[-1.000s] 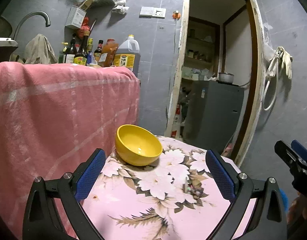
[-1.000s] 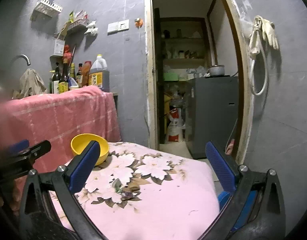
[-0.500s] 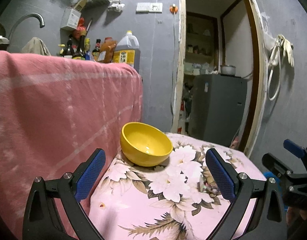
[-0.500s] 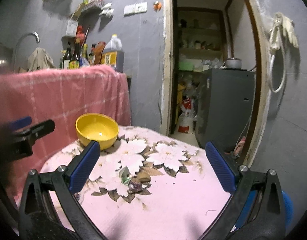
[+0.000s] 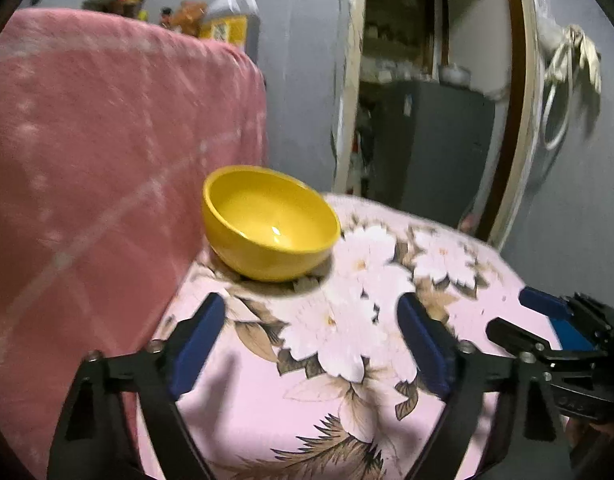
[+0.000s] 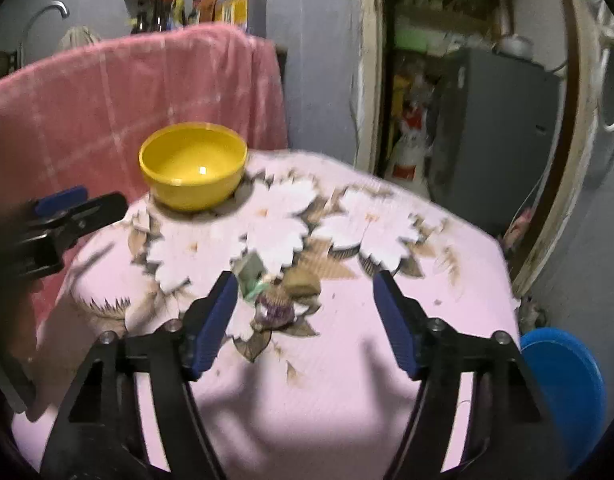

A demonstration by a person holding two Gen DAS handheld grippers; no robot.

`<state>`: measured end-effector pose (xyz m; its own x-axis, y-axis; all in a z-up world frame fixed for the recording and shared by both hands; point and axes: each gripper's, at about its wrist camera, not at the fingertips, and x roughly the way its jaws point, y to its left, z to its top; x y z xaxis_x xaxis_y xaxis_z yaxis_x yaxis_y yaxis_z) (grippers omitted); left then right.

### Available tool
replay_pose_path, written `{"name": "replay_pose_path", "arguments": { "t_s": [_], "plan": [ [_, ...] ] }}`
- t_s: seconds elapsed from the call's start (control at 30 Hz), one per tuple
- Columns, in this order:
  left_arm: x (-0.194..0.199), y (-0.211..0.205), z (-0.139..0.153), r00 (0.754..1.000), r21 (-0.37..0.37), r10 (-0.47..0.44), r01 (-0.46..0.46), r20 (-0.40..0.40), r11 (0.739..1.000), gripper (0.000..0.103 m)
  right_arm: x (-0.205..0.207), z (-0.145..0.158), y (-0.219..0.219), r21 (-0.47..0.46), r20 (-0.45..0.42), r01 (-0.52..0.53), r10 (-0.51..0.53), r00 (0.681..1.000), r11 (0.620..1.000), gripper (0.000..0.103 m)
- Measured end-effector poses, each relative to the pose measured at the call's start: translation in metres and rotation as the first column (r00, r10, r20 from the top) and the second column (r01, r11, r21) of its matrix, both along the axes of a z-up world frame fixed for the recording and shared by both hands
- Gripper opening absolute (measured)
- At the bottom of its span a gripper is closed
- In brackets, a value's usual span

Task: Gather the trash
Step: 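Bring both tools back over the table toward remaining brown scraps, then grasp the green-pink wrapper with left gripper while right gripper grasps purple ball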

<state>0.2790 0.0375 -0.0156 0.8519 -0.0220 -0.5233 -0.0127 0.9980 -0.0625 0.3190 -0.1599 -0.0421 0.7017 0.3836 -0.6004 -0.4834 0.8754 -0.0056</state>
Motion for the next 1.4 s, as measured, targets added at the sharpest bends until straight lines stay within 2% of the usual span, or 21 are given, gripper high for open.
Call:
{"name": "replay_pose_path", "arguments": {
  "t_s": [0.17, 0.37, 0.43, 0.57, 0.8, 0.9, 1.1, 1.17, 1.27, 1.37, 1.4],
  "plan": [
    [0.017, -0.006, -0.015, 0.993, -0.026, -0.052, 0.05, -0.11, 0.998, 0.057, 0.012, -0.012, 0.01, -0.023, -0.082, -0.046, 0.044, 0.996, 0.999, 0.084],
    [0.025, -0.012, -0.021, 0.98, -0.063, -0.106, 0.096, -0.17, 0.993, 0.054, 0.032, -0.024, 0.02, -0.018, -0.172, -0.087, 0.083, 0.982, 0.996, 0.069],
    [0.026, -0.016, -0.023, 0.975, -0.057, -0.125, 0.117, -0.184, 0.992, 0.051, 0.035, -0.026, 0.019, -0.001, -0.193, -0.097, 0.095, 0.977, 0.995, 0.056],
    [0.03, -0.024, -0.026, 0.965, -0.047, -0.159, 0.152, -0.209, 0.987, 0.046, 0.036, -0.03, 0.016, 0.028, -0.222, -0.109, 0.113, 0.968, 0.994, 0.049],
    [0.037, -0.04, -0.033, 0.941, -0.064, -0.232, 0.223, -0.244, 0.973, 0.045, 0.036, -0.027, 0.008, 0.045, -0.207, -0.093, 0.1, 0.973, 0.995, 0.039],
    [0.042, -0.048, -0.035, 0.934, -0.07, -0.255, 0.245, -0.251, 0.967, 0.044, 0.037, -0.027, 0.002, 0.052, -0.209, -0.075, 0.084, 0.974, 0.996, 0.038],
    [0.057, -0.062, -0.037, 0.925, -0.079, -0.278, 0.266, -0.26, 0.961, 0.027, 0.041, -0.028, -0.009, 0.078, -0.223, -0.049, 0.065, 0.973, 0.996, 0.038],
    [0.063, -0.064, -0.039, 0.922, -0.086, -0.278, 0.265, -0.269, 0.961, 0.014, 0.042, -0.028, -0.011, 0.087, -0.23, -0.046, 0.065, 0.971, 0.995, 0.039],
    [0.068, -0.061, -0.042, 0.923, -0.102, -0.26, 0.241, -0.282, 0.965, 0.003, 0.042, -0.029, -0.01, 0.095, -0.236, -0.051, 0.072, 0.969, 0.994, 0.04],
    [0.066, -0.057, -0.041, 0.929, -0.092, -0.243, 0.226, -0.278, 0.97, 0.001, 0.043, -0.03, -0.01, 0.104, -0.247, -0.06, 0.084, 0.965, 0.993, 0.044],
    [0.065, -0.057, -0.04, 0.932, -0.083, -0.236, 0.221, -0.276, 0.972, 0.001, 0.043, -0.03, -0.01, 0.107, -0.252, -0.062, 0.088, 0.964, 0.992, 0.048]
  ]
}}
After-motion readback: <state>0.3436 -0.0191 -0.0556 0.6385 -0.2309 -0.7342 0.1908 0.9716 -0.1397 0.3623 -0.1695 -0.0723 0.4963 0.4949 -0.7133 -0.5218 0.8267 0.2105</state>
